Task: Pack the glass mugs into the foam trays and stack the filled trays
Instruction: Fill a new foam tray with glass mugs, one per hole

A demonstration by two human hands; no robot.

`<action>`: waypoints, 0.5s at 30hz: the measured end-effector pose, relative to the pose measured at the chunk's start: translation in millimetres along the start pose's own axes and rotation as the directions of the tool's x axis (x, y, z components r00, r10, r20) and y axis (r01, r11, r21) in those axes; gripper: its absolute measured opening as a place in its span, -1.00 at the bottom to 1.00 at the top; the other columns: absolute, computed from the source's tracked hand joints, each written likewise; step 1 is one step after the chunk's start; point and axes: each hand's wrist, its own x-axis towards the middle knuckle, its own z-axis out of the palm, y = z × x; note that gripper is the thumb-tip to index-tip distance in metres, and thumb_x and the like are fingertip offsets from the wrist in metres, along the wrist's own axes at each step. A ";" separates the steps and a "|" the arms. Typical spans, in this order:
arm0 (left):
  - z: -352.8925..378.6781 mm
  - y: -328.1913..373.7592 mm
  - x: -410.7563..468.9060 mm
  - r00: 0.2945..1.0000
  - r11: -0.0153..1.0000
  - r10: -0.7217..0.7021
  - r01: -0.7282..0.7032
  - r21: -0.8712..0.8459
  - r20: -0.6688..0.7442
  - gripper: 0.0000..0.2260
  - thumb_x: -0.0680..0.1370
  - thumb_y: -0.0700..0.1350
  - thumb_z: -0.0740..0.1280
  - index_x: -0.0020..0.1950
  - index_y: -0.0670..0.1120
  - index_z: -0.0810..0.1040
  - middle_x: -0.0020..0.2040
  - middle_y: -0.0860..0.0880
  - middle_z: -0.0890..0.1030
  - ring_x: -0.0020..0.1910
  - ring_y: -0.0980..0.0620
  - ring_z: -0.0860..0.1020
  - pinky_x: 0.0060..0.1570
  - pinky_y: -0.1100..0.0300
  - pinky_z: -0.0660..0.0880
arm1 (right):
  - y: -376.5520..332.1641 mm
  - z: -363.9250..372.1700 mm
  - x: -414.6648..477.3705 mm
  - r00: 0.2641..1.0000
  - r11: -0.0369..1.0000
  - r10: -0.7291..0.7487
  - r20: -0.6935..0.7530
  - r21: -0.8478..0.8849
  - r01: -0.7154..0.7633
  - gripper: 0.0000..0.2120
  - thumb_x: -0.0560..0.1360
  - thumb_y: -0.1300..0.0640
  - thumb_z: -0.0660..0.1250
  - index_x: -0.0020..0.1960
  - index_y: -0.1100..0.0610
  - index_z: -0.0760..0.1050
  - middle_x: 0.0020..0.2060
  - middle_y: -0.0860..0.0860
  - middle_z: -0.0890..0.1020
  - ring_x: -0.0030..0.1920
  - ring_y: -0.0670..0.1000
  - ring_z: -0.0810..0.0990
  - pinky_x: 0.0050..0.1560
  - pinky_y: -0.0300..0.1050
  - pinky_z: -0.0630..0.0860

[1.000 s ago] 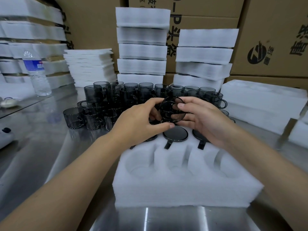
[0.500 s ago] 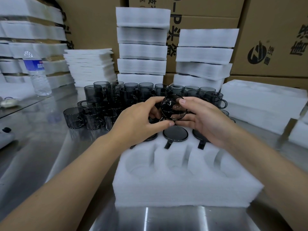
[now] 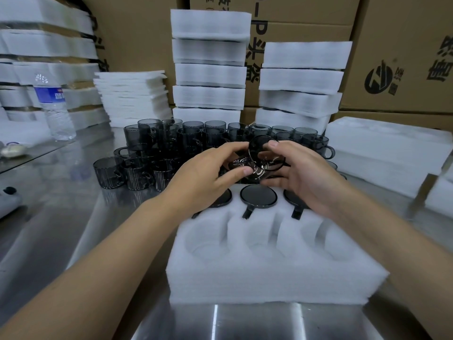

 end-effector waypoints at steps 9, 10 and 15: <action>1.6 2.8 0.1 0.994 0.998 -0.028 0.021 -0.066 -0.102 -0.62 0.54 0.18 0.25 0.29 0.15 0.23 0.05 0.19 0.51 -0.10 0.28 0.54 -0.20 0.24 0.41 | -2.5 0.8 -0.4 0.999 0.995 0.041 -0.010 0.092 -0.040 -0.78 0.54 0.05 0.30 0.06 0.19 0.50 -0.19 0.09 0.63 -0.20 0.10 0.68 -0.26 -0.03 0.61; 1.2 4.1 -0.4 0.992 0.997 -0.029 0.020 -0.071 -0.124 -0.68 0.53 0.18 0.27 0.20 0.17 0.23 0.01 0.23 0.49 -0.13 0.28 0.54 -0.23 0.24 0.41 | -2.2 1.0 -0.4 0.999 0.995 0.043 -0.009 0.092 -0.042 -0.76 0.54 0.04 0.30 0.08 0.20 0.50 -0.16 0.11 0.61 -0.19 0.10 0.68 -0.25 -0.03 0.61; -1.2 9.5 -2.1 0.985 0.996 -0.038 0.024 -0.087 -0.167 -0.76 0.51 0.15 0.31 -0.09 0.19 0.22 -0.10 0.41 0.47 -0.25 0.17 0.53 -0.25 0.12 0.50 | -2.3 0.4 -1.0 0.999 0.998 0.011 0.042 0.065 -0.014 -0.73 0.56 0.00 0.27 -0.21 0.01 0.68 -0.39 -0.05 0.63 -0.31 0.00 0.65 -0.26 -0.08 0.61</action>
